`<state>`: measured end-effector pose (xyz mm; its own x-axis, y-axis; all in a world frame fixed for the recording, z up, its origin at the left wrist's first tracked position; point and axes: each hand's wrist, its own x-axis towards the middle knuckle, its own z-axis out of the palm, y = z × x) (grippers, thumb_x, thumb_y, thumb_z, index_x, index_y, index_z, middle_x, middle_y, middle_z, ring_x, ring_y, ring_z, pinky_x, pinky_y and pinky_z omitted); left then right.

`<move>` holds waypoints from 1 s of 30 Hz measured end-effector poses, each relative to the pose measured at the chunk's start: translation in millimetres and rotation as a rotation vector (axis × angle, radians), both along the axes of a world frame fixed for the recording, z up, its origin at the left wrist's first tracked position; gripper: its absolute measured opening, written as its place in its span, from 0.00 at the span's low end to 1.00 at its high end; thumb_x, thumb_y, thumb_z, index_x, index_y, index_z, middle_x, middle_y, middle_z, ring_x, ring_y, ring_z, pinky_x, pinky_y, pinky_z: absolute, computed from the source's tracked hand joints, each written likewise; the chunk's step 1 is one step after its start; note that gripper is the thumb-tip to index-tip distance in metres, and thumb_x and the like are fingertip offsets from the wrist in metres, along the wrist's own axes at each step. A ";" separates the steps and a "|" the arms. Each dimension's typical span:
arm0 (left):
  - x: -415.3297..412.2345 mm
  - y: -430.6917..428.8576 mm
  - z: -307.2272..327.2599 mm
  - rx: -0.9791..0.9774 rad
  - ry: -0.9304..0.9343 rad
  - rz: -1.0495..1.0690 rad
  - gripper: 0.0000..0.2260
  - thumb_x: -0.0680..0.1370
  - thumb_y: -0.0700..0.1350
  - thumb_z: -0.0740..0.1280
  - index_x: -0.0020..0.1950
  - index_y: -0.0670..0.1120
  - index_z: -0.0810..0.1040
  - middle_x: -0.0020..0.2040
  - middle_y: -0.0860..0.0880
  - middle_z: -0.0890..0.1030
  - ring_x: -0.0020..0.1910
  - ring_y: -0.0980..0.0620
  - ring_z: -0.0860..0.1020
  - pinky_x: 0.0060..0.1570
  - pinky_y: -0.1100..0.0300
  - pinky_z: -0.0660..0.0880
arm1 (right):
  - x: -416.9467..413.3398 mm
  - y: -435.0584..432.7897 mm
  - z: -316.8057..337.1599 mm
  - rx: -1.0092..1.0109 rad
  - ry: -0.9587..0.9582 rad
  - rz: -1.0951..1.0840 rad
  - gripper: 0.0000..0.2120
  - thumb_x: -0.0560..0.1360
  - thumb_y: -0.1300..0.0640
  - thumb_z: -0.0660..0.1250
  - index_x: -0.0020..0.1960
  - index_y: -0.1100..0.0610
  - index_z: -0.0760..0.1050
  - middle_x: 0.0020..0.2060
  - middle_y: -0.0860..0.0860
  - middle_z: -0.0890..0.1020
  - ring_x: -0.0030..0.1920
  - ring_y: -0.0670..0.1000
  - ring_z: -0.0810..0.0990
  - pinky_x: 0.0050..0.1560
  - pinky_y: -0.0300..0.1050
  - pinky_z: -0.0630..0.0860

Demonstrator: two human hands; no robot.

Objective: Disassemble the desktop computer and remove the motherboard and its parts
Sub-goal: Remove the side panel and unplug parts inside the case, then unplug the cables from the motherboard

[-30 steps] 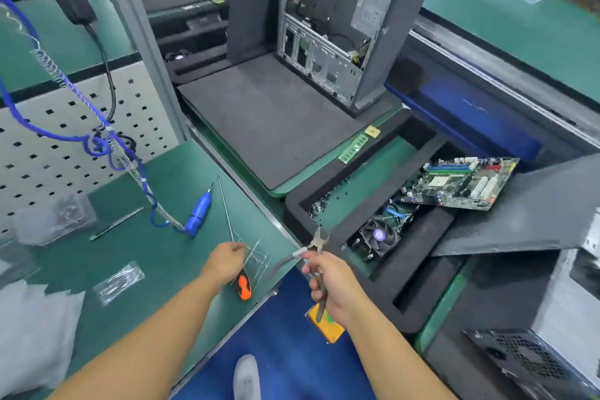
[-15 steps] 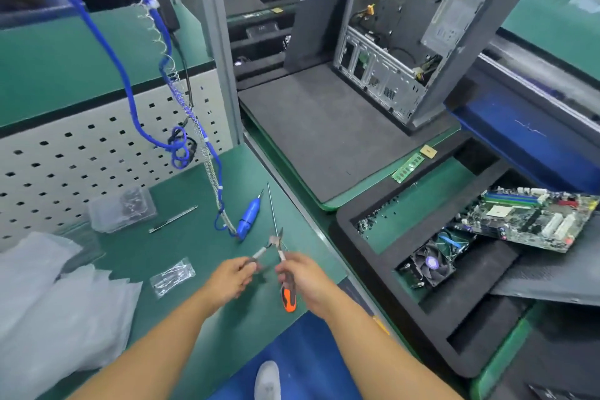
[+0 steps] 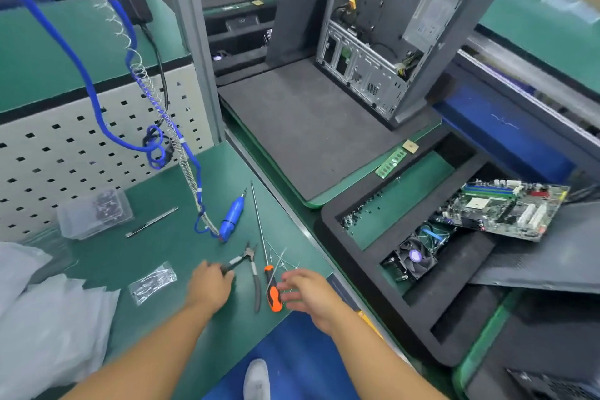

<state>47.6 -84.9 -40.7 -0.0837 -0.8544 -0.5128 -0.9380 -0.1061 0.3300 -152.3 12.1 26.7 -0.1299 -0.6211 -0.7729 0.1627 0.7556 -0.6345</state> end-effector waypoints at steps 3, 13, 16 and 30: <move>-13.3 2.3 7.6 -0.157 -0.105 -0.055 0.15 0.82 0.53 0.59 0.65 0.52 0.77 0.66 0.49 0.72 0.64 0.45 0.69 0.61 0.51 0.67 | -9.0 2.7 3.6 -0.023 -0.009 -0.039 0.10 0.80 0.58 0.59 0.57 0.56 0.77 0.53 0.54 0.84 0.46 0.51 0.82 0.48 0.43 0.80; -103.2 3.0 73.9 -0.017 0.651 0.041 0.13 0.78 0.48 0.61 0.38 0.53 0.82 0.24 0.51 0.72 0.23 0.54 0.69 0.30 0.59 0.67 | -62.0 28.3 38.9 -0.124 0.074 -0.256 0.10 0.78 0.62 0.58 0.53 0.59 0.78 0.38 0.51 0.82 0.28 0.48 0.71 0.26 0.38 0.64; -145.6 12.7 85.7 0.009 0.696 -0.046 0.14 0.79 0.49 0.60 0.38 0.53 0.81 0.24 0.51 0.70 0.23 0.53 0.67 0.27 0.60 0.63 | -85.8 50.8 53.5 -0.143 0.118 -0.332 0.09 0.78 0.61 0.60 0.48 0.57 0.78 0.33 0.49 0.79 0.24 0.47 0.65 0.24 0.36 0.58; -381.7 188.6 200.1 0.109 1.050 -0.597 0.16 0.79 0.50 0.58 0.37 0.51 0.81 0.23 0.49 0.70 0.23 0.53 0.66 0.22 0.64 0.62 | -232.3 239.9 166.3 -0.316 0.381 -0.554 0.20 0.77 0.45 0.59 0.32 0.52 0.77 0.25 0.48 0.74 0.24 0.47 0.67 0.24 0.36 0.61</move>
